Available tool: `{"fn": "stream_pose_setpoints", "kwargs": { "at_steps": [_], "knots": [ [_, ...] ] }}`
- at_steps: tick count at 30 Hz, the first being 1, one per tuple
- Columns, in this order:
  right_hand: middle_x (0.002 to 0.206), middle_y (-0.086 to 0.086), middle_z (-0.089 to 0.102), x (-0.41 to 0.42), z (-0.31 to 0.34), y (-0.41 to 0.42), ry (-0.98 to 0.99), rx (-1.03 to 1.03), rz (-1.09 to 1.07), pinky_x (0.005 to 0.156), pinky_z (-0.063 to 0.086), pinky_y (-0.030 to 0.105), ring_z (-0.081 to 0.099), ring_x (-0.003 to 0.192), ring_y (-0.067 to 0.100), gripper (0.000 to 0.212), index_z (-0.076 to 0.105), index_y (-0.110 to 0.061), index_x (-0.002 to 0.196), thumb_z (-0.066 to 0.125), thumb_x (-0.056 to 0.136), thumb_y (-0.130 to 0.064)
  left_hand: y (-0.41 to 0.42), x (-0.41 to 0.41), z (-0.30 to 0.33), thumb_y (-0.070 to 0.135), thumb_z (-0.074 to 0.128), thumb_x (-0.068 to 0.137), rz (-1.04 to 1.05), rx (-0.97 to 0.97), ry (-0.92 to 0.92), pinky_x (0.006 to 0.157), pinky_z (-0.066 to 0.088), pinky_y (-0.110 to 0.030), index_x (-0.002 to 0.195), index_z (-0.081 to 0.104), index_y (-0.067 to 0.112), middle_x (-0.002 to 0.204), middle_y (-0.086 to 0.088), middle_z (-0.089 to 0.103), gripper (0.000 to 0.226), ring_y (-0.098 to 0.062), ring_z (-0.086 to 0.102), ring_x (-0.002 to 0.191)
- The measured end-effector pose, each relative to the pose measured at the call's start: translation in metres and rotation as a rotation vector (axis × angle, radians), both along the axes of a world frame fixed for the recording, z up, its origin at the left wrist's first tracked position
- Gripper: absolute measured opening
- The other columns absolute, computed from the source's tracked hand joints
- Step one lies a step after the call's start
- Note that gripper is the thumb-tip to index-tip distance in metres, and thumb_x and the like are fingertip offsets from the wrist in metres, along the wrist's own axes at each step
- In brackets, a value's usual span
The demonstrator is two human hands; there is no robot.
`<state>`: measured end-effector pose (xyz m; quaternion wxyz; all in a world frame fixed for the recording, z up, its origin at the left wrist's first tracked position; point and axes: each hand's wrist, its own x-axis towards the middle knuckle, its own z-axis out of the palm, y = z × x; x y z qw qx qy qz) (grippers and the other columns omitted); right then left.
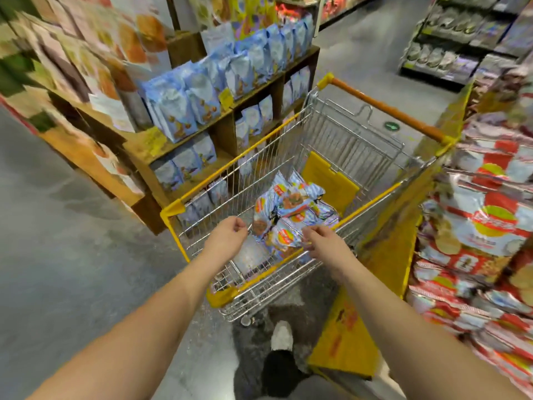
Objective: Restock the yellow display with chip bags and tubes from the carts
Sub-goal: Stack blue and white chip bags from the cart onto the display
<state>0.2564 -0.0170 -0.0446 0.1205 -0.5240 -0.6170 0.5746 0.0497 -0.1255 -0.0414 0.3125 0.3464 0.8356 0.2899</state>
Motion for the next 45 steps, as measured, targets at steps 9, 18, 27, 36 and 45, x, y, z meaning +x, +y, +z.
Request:
{"fn": "stream_pose_setpoints", "kwargs": {
  "at_steps": [9, 18, 27, 36, 45],
  "knots": [
    [0.09, 0.008, 0.059, -0.059, -0.057, 0.182, -0.039, -0.123, -0.102, 0.06, 0.036, 0.032, 0.049, 0.068, 0.018, 0.035, 0.057, -0.014, 0.096, 0.055, 0.093, -0.048, 0.124, -0.058, -0.033, 0.016, 0.043, 0.099, -0.042, -0.118, -0.02, 0.051, 0.04, -0.022, 0.108, 0.055, 0.016, 0.092, -0.006, 0.06, 0.015, -0.015, 0.053, 0.065],
    [0.118, 0.017, 0.057, -0.1, -0.137, 0.336, -0.385, -0.038, -0.04, 0.073, 0.035, 0.03, 0.053, 0.096, 0.031, 0.04, 0.057, -0.005, 0.117, 0.043, 0.096, -0.036, 0.26, -0.077, -0.106, 0.01, 0.048, 0.095, -0.236, -0.442, 0.031, 0.076, 0.047, -0.021, 0.13, 0.055, 0.01, 0.125, -0.014, 0.059, 0.035, -0.03, 0.059, 0.112],
    [0.146, 0.024, 0.039, -0.116, -0.205, 0.363, -0.398, -0.248, -0.171, 0.103, 0.035, 0.039, 0.041, 0.131, 0.039, 0.063, 0.034, 0.0, 0.142, 0.04, 0.1, -0.046, 0.318, -0.085, -0.172, 0.006, 0.055, 0.09, -0.906, -0.661, 0.418, 0.107, 0.036, -0.041, 0.152, 0.025, 0.013, 0.16, -0.01, 0.019, 0.07, -0.035, 0.036, 0.137],
    [0.156, 0.016, 0.029, -0.111, -0.231, 0.373, -0.371, -0.466, -0.081, 0.111, 0.032, 0.041, 0.033, 0.14, 0.034, 0.071, 0.03, -0.005, 0.15, 0.033, 0.1, -0.055, 0.341, -0.096, -0.235, -0.009, 0.037, 0.091, -1.202, -0.666, 0.78, 0.061, 0.045, -0.039, 0.15, 0.025, 0.017, 0.163, 0.002, 0.003, 0.065, -0.031, 0.056, 0.102],
    [0.15, 0.02, 0.039, -0.094, -0.21, 0.362, -0.323, -0.457, -0.173, 0.099, 0.042, 0.054, 0.044, 0.129, 0.042, 0.096, 0.039, 0.0, 0.144, 0.063, 0.079, -0.066, 0.325, -0.11, -0.234, 0.0, 0.05, 0.085, -1.078, -0.672, 0.878, 0.071, 0.043, -0.038, 0.124, 0.05, 0.01, 0.136, -0.009, 0.05, 0.04, -0.034, 0.055, 0.098]
  ]
}}
